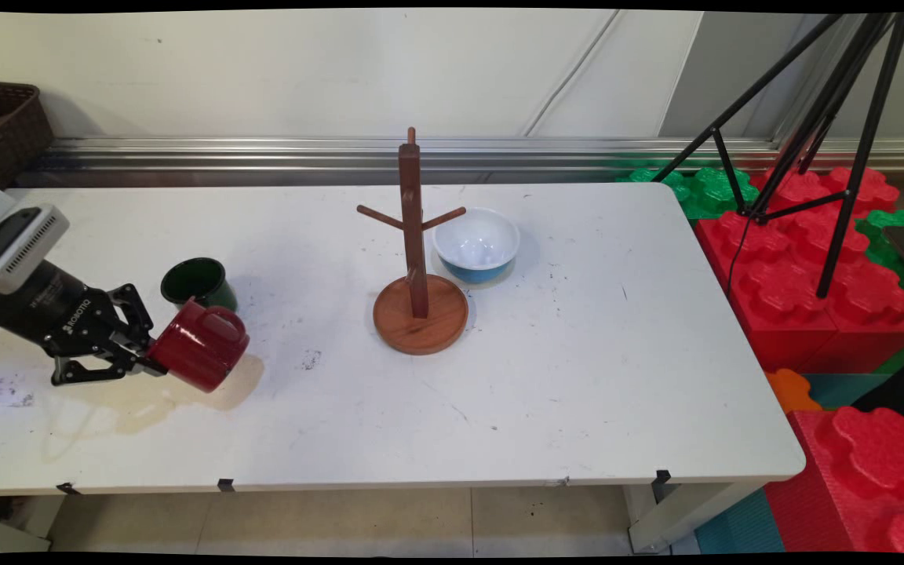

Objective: Place the picked object on the table

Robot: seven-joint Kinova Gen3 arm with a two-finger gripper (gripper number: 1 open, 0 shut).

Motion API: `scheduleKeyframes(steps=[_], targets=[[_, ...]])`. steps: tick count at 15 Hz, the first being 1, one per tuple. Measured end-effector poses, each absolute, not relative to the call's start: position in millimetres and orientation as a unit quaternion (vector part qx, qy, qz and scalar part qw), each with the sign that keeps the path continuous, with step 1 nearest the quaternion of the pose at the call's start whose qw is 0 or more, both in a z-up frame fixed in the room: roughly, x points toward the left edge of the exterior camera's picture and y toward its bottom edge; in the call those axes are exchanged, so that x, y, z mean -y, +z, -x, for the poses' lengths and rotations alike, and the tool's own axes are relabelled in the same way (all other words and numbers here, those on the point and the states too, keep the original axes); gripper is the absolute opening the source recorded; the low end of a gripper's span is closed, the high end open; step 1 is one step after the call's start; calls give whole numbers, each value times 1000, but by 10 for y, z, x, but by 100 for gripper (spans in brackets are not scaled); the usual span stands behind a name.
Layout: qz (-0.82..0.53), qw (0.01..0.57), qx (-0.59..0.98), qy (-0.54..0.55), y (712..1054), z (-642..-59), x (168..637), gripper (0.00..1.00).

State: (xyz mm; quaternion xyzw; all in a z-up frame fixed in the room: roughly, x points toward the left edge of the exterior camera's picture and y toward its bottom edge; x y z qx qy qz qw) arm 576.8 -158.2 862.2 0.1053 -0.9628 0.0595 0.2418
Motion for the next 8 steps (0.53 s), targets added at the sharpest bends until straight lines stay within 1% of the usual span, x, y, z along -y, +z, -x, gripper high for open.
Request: scheduleKeyframes(steps=[8], targets=[[-66,207,973,80,8488,-5637,1661,0]])
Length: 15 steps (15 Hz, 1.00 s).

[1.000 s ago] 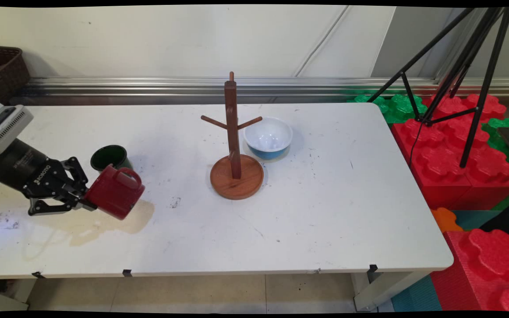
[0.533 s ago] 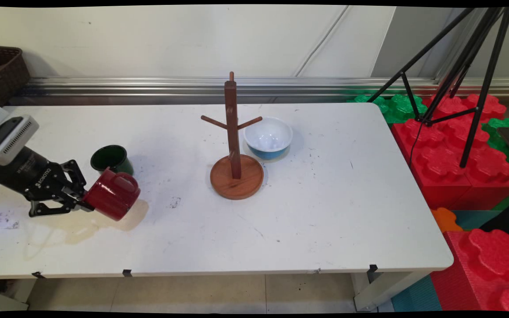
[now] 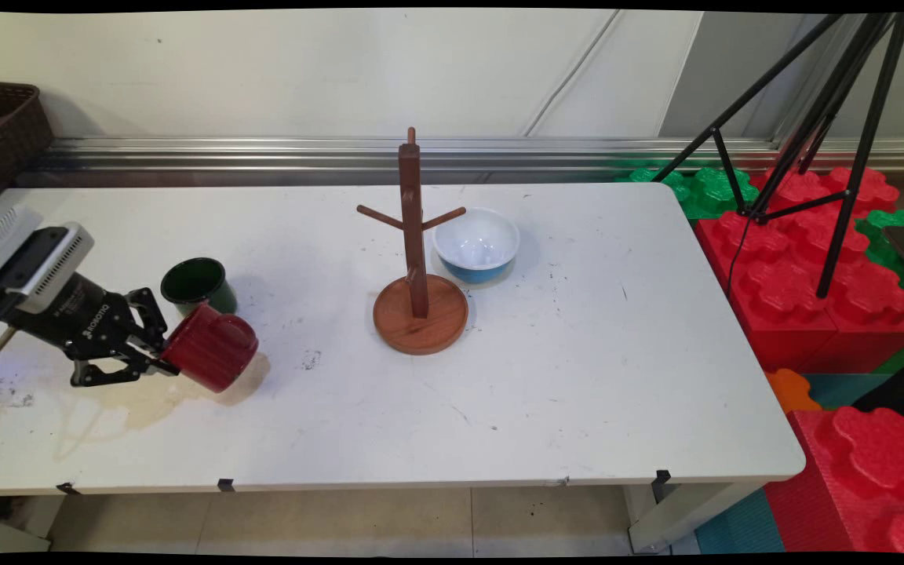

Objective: Place the picked object on the table

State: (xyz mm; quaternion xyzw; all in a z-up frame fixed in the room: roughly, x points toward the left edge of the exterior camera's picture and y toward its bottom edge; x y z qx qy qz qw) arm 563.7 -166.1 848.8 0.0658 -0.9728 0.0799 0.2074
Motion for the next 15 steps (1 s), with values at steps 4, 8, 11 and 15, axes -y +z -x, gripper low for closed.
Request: scheduleKeyframes(steps=[4,8,11,15], targets=[[-47,193,976,88,8463,-5603,1674,0],[-31,180,979,95,8469,-5614,1656,0],[-20,167,981,96,8463,-5653,1616,0],[-9,156,983,96,8433,-5679,1584,0]])
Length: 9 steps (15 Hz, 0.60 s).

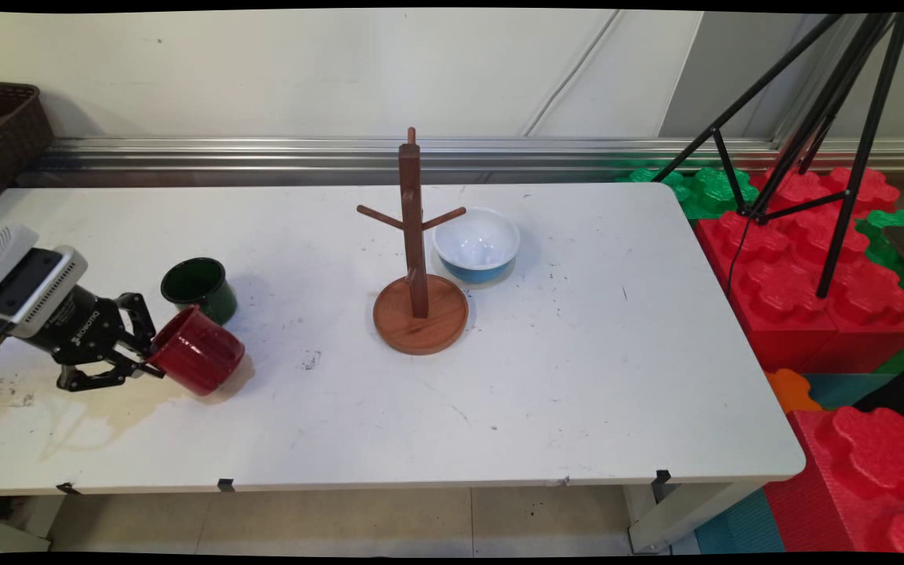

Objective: Place the picked object on the table

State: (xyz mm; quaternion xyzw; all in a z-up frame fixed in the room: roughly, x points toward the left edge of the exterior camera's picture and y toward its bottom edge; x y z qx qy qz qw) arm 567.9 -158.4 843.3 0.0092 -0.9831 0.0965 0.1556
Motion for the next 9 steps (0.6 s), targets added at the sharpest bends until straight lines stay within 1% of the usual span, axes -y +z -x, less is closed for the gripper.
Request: scheduleKeyframes(steps=[9], targets=[[10,138,985,99,8337,-5613,1562,0]])
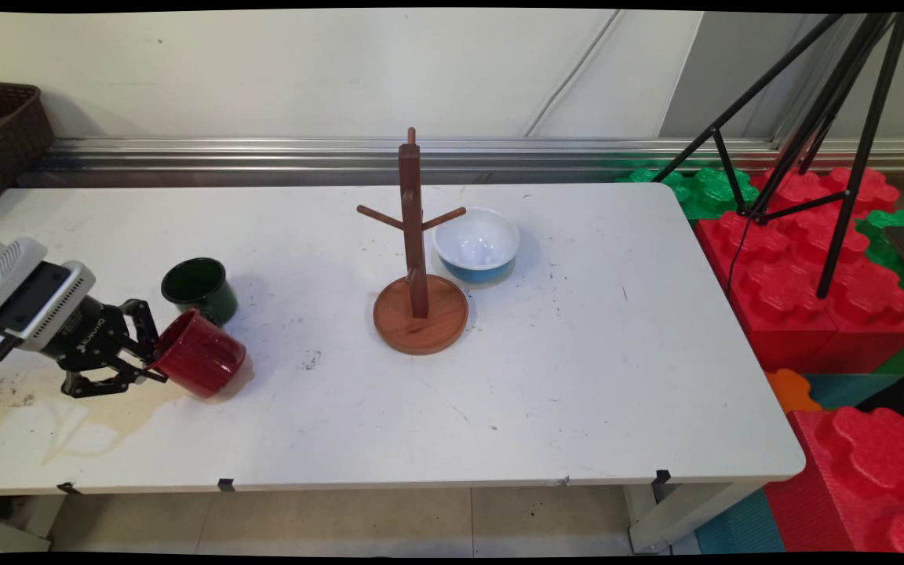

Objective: Place the picked object on the table

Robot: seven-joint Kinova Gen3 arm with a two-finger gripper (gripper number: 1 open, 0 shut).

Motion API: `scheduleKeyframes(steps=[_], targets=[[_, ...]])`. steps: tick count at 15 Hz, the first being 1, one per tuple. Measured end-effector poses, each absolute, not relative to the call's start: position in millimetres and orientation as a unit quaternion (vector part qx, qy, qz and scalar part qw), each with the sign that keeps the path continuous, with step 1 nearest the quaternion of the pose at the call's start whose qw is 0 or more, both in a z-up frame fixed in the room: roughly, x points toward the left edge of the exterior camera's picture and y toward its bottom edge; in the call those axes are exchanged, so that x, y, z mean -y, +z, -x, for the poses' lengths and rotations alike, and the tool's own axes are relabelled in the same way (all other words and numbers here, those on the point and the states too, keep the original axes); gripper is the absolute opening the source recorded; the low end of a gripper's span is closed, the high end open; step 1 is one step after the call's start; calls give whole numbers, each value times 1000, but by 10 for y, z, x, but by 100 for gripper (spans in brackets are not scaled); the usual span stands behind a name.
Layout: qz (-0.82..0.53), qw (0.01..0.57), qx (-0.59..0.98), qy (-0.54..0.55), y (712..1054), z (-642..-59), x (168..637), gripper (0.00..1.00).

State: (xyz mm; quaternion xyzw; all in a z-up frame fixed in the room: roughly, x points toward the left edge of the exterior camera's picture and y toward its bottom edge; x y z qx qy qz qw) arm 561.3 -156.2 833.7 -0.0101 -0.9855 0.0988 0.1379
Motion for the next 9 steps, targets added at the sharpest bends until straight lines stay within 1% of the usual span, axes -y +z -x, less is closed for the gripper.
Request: scheduleKeyframes(steps=[2,3,9], targets=[[14,136,986,100,8324,-5597,1567,0],[16,136,985,100,8320,-5587,1570,100],[21,139,984,107,8320,-5530,1609,100]])
